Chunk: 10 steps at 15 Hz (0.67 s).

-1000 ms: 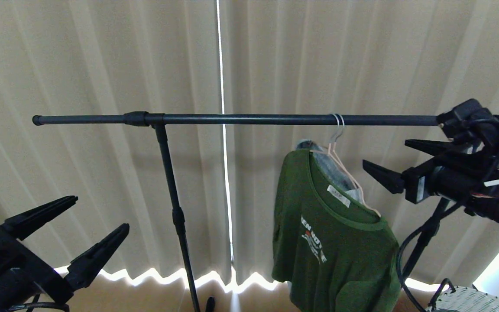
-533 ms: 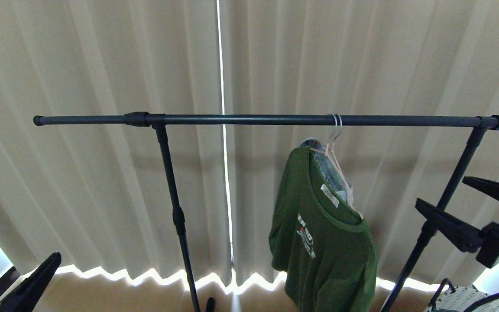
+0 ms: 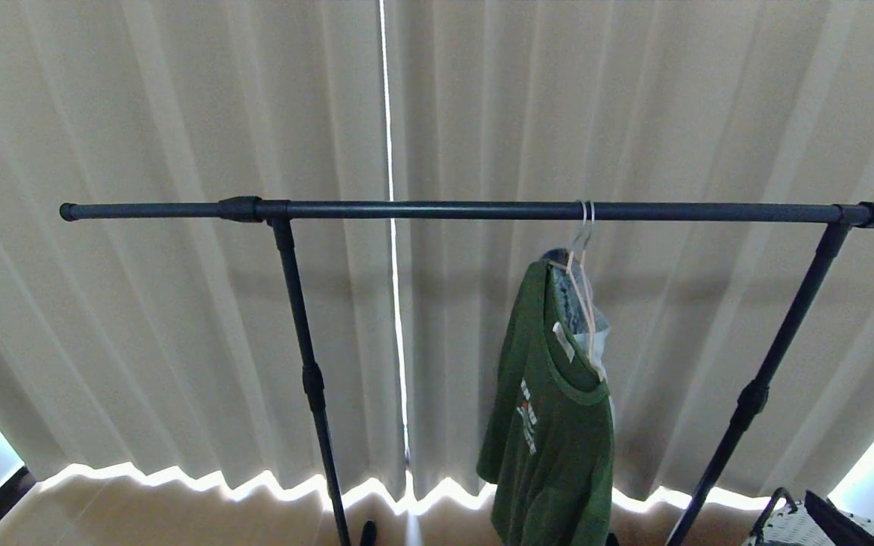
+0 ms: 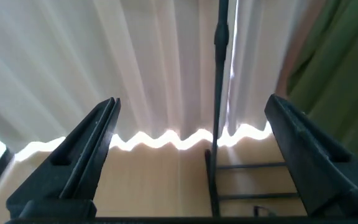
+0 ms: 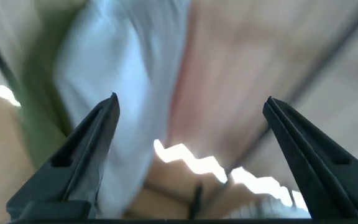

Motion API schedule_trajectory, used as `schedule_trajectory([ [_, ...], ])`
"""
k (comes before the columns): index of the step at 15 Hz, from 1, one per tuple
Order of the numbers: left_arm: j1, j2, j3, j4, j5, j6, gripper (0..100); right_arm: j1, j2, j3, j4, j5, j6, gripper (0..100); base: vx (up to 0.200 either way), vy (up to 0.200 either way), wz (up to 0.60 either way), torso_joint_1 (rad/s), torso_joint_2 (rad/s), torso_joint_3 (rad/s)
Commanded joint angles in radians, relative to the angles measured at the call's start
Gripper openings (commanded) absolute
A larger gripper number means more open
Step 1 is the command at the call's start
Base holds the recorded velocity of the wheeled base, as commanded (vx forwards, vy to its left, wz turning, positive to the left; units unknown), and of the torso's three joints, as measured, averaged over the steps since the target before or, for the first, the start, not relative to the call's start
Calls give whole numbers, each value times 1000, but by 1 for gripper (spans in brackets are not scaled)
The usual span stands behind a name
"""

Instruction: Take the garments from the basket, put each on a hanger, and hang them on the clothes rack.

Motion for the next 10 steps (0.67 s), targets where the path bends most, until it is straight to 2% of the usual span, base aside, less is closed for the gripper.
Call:
schedule_trajectory([
  [1, -43, -84, 34, 3, 0, -13, 100, -71, -243, -5, 213, -2, -1, 100, 0, 0, 0, 0, 0, 0],
  [2, -67, -125, 34, 5, -2, -5, 100, -73, -318, -13, 311, -2, -1, 100, 0, 0, 0, 0, 0, 0],
  [5, -63, -150, 34, 1, 0, -8, 100, -88, -512, -16, 515, -4, -1, 100, 0, 0, 0, 0, 0, 0],
  [8, -61, -150, 36, 1, 6, -13, 100, -160, -598, -28, 540, -4, 2, 100, 0, 0, 0, 0, 0, 0],
  [10, -61, -150, 36, 1, 7, -17, 100, -179, -682, -28, 540, -4, 2, 100, 0, 0, 0, 0, 0, 0],
])
